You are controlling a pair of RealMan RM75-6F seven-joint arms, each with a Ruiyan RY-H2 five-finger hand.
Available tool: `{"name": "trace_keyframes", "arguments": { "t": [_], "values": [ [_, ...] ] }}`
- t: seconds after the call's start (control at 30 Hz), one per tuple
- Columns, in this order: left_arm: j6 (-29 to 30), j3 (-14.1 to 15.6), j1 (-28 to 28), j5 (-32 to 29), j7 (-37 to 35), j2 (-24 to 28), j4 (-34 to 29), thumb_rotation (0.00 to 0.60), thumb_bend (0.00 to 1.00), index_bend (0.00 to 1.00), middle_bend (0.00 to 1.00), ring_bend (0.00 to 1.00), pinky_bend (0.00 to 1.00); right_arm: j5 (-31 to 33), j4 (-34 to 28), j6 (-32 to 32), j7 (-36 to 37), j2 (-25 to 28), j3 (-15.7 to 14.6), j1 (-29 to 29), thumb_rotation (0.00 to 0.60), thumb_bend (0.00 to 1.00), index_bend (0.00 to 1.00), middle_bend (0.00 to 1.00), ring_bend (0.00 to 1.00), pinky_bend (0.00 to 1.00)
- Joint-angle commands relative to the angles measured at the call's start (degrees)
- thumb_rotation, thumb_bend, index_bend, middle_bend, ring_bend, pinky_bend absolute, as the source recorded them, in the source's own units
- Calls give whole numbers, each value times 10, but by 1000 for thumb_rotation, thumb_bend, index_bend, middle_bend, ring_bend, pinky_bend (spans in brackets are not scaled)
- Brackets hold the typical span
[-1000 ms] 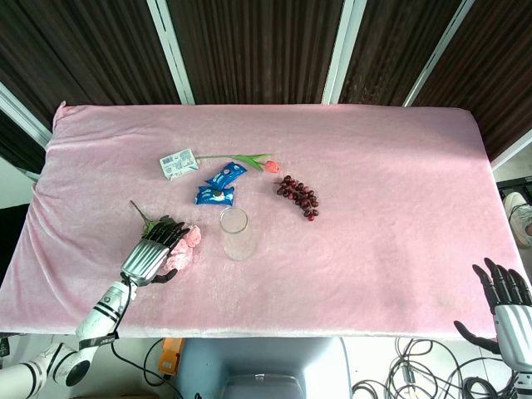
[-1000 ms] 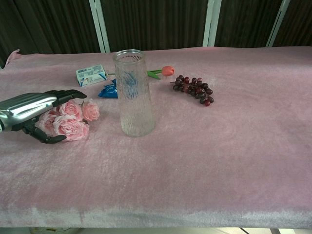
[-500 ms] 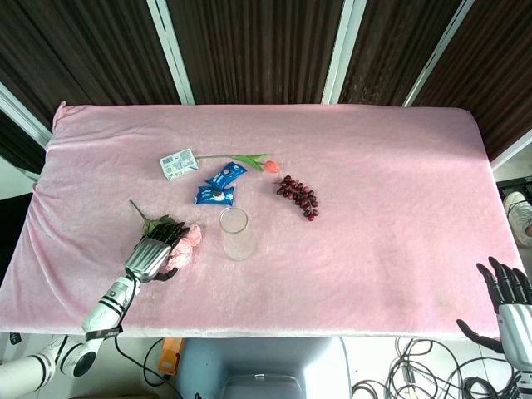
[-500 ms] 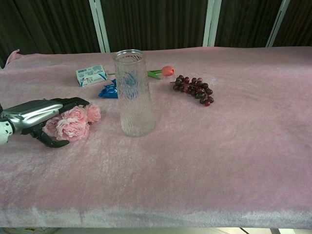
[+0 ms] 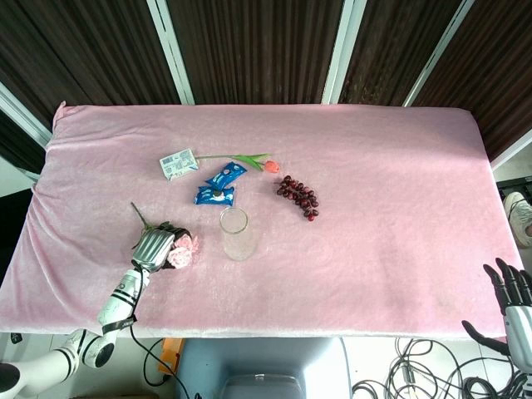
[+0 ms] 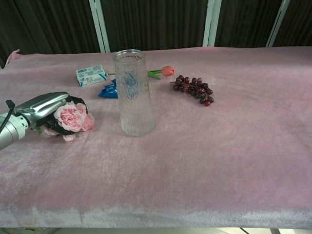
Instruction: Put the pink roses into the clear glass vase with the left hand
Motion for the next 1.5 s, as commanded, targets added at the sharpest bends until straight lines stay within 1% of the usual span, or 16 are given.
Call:
{"name": "trace_keyframes", "arguments": {
  "t": [0.03, 0.17, 0.27, 0.37, 0.5, 0.6, 0.7, 0.8, 0.87, 0.9, 1.0, 1.1, 1.13, 1.23, 1.37, 1.5],
  "values": [
    [47, -13, 6, 10, -25, -19, 16, 600, 510, 659, 698, 642, 716, -1, 0, -1, -1, 0, 0, 0, 600, 301, 0, 0, 0, 0],
    [108, -25, 15, 22, -34, -13, -4, 600, 536, 717, 755, 680, 752, -2, -1, -2, -2, 0, -1, 1, 600, 300, 0, 0, 0, 0],
    [159, -42, 27, 27, -28, 12, -66, 600, 541, 733, 776, 686, 757, -3, -1, -4, -3, 0, -1, 2, 600, 300, 0, 0, 0, 0],
    [196, -67, 41, 19, -17, 59, -178, 600, 557, 740, 788, 687, 757, -5, -2, -5, -3, 1, -2, 2, 600, 300, 0, 0, 0, 0],
    [208, -106, 60, -19, 18, 146, -372, 600, 580, 746, 794, 687, 755, -9, -2, -6, -4, 0, -4, 2, 600, 300, 0, 0, 0, 0],
    [187, -147, 73, -88, 19, 225, -553, 600, 587, 748, 798, 689, 756, -12, -2, -5, -5, 0, -6, 2, 600, 300, 0, 0, 0, 0],
    [164, -196, 76, -169, 21, 299, -676, 600, 588, 749, 802, 692, 758, -14, -2, -5, -5, 0, -7, 2, 600, 300, 0, 0, 0, 0],
    [167, -242, 67, -234, 55, 350, -748, 600, 593, 751, 804, 692, 759, -14, -1, -6, -5, 0, -8, 2, 600, 300, 0, 0, 0, 0],
    [170, -266, 58, -274, 69, 369, -788, 600, 594, 754, 805, 692, 758, -14, -1, -7, -6, -1, -8, 2, 600, 300, 0, 0, 0, 0],
    [167, -279, 52, -298, 66, 378, -805, 600, 595, 755, 806, 692, 758, -13, -1, -8, -7, -1, -7, 2, 600, 300, 0, 0, 0, 0],
    [121, -327, 26, -367, 11, 399, -806, 600, 598, 756, 809, 695, 758, -12, -2, -12, -10, -2, -7, 4, 600, 300, 0, 0, 0, 0],
    [54, -374, 5, -447, -62, 428, -806, 600, 598, 756, 812, 698, 759, -11, -3, -16, -13, -3, -8, 6, 600, 301, 0, 0, 0, 0],
    [25, -393, -4, -485, -91, 441, -806, 600, 600, 756, 813, 699, 761, -10, -3, -18, -14, -3, -8, 7, 600, 301, 0, 0, 0, 0],
    [-26, -424, -33, -564, -121, 477, -806, 600, 602, 756, 814, 701, 764, -9, -4, -21, -14, -3, -7, 8, 600, 300, 0, 0, 0, 0],
    [-36, -434, -82, -636, -119, 498, -806, 600, 601, 756, 814, 701, 764, -7, -4, -20, -8, -1, -6, 8, 600, 300, 0, 0, 0, 0],
    [-25, -426, -122, -681, -107, 505, -806, 600, 599, 756, 814, 701, 764, -5, -2, -15, 2, 4, -5, 6, 600, 300, 0, 0, 0, 0]
  ]
}}
